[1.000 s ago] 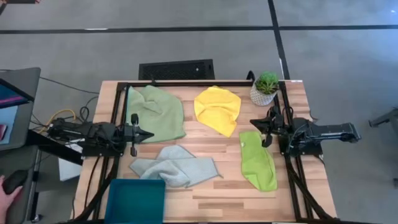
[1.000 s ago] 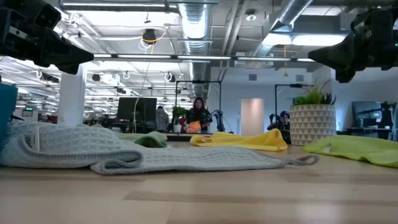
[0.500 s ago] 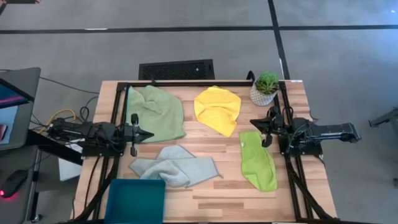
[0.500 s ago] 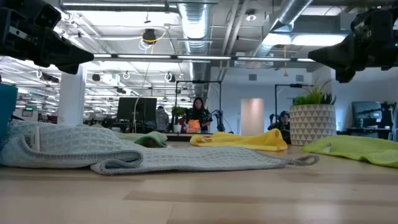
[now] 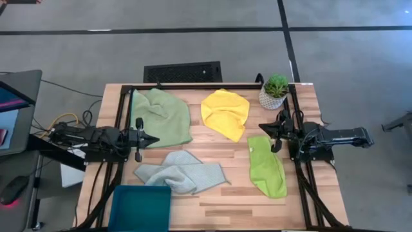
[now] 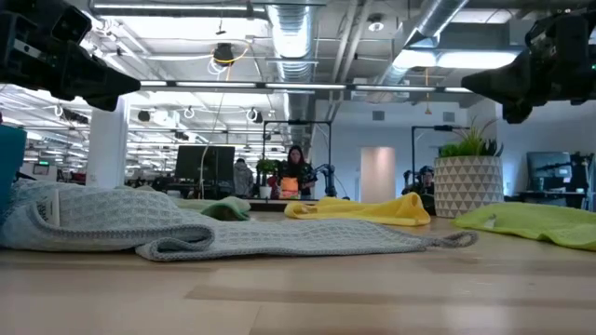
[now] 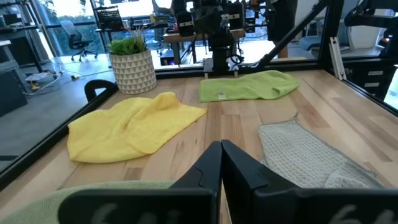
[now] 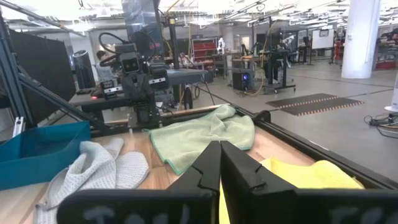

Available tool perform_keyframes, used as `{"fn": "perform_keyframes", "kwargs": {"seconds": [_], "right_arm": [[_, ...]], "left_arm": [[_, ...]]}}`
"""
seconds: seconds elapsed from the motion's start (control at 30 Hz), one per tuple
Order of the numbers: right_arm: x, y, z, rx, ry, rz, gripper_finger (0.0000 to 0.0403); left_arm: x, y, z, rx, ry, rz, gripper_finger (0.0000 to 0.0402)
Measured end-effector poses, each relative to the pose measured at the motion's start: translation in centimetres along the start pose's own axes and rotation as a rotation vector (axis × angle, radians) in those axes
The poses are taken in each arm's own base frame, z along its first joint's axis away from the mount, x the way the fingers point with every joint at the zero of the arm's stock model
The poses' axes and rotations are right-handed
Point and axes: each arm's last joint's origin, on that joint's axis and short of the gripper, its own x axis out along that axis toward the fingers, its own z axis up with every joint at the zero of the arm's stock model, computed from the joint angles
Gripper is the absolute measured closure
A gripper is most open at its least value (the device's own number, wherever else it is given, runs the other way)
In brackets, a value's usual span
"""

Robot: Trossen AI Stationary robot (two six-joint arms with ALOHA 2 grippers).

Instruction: Fold microfiber towels

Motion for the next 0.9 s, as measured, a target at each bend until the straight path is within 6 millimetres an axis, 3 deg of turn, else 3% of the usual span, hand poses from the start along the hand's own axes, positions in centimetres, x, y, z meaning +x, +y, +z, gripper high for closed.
{"fn": "perform_keyframes", "kwargs": {"seconds": [0.3,0.43,0.9], "right_arm": [[-0.4,0.5,2.5,-0.264,-0.245,0.099,0.0370],[-0.7,0.6,3.5,-0.248,-0.323,0.099,0.0370],[-0.7,0.5,3.5,-0.130,-0.313,0.117,0.0370]], "left_arm": [[0.0,0.0,0.0,0.000,0.000,0.000,0.0402],[0.0,0.0,0.0,0.000,0.000,0.000,0.0401],[0.0,0.0,0.0,0.000,0.000,0.000,0.0401]]}}
